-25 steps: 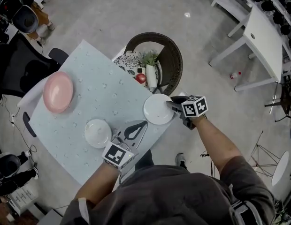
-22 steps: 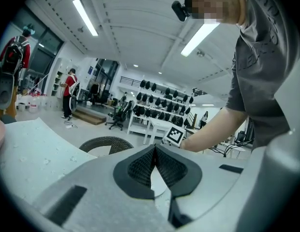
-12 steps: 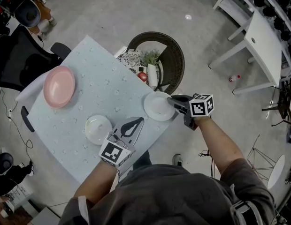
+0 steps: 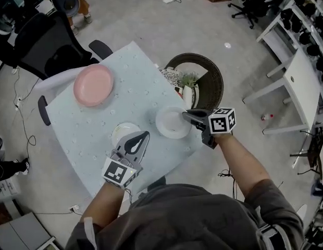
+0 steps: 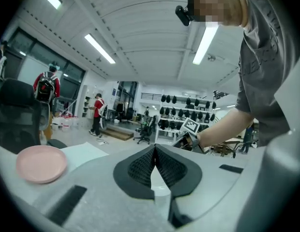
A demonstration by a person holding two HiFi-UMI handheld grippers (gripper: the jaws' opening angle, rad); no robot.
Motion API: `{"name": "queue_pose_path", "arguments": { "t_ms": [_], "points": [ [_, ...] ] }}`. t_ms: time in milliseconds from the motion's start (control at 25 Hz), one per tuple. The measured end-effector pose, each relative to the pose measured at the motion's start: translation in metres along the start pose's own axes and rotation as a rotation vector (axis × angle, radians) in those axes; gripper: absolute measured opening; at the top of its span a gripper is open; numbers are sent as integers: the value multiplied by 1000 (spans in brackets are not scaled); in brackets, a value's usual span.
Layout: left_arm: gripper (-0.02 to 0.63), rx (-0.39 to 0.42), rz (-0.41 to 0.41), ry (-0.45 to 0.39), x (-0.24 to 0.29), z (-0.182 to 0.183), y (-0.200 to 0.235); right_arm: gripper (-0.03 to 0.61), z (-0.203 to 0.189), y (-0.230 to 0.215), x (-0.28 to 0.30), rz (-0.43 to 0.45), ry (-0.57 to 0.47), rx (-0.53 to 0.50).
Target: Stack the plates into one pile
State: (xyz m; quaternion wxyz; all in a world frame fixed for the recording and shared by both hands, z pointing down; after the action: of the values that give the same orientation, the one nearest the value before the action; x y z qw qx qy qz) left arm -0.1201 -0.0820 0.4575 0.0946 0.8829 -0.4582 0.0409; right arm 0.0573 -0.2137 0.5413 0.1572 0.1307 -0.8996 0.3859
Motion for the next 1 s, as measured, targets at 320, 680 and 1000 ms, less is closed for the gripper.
{"name": "queue_pose_path", "arguments": {
  "t_ms": [320,680,1000],
  "points": [
    [6,-16,247,-17,-96,-14,47,5,-2,51,109,150,154,-59],
    [6,-74,469,-4,-183,-44,68,5,-39,85,208,259,354,-47],
    [6,-120,556,19,-219,-66,62,60,-66,65,245,51,439,-316]
  ]
}}
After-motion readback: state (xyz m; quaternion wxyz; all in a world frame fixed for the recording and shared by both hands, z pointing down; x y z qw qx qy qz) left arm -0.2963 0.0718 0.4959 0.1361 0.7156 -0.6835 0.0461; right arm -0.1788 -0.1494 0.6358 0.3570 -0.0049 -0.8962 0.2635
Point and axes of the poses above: the fingertips, and each gripper's own axes: x forward along the fingers, y to its left, z out of its top, the point moved 4 cm from there along -x, backward along the fingers, and after that the axes turned 1 degree about z, right-handed, at the moved point
